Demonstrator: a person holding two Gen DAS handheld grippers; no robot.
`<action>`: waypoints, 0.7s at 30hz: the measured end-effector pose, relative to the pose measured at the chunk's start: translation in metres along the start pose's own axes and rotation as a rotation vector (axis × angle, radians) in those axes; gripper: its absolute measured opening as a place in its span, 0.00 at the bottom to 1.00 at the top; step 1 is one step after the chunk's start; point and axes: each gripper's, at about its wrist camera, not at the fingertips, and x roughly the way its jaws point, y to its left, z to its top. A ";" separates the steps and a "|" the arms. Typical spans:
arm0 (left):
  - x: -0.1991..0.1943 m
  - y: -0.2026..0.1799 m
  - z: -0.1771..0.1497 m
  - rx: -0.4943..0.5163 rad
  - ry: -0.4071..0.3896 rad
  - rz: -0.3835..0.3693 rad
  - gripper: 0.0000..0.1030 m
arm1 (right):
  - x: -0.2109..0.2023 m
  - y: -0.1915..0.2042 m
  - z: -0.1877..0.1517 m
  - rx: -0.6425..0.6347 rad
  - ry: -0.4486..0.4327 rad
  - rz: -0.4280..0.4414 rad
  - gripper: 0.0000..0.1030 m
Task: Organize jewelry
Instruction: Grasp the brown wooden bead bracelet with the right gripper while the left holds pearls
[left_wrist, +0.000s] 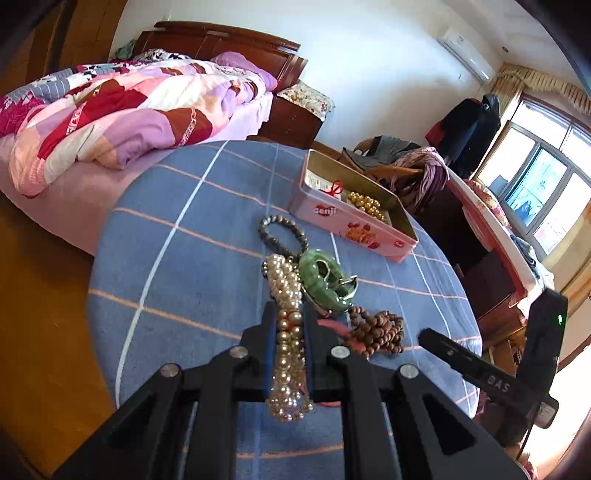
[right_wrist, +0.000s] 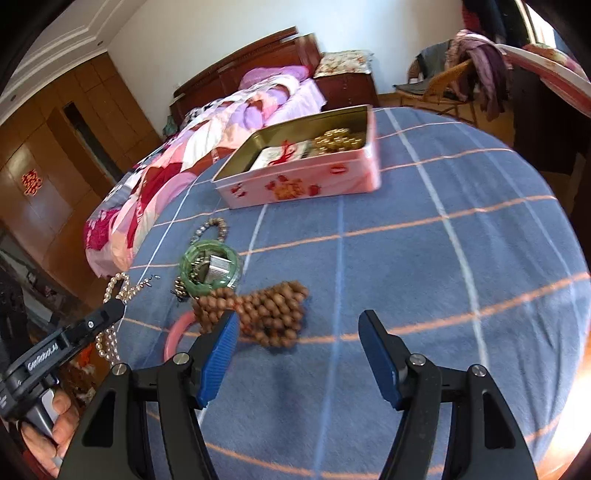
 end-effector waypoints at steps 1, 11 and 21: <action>0.000 0.000 0.000 0.004 0.003 0.004 0.13 | 0.005 0.002 0.002 -0.001 0.013 0.012 0.65; -0.002 -0.006 -0.002 0.047 0.002 0.046 0.13 | 0.052 0.045 0.011 -0.092 0.094 0.025 0.82; -0.008 -0.004 -0.004 0.048 -0.008 0.057 0.13 | 0.042 0.049 -0.003 -0.184 0.048 -0.029 0.42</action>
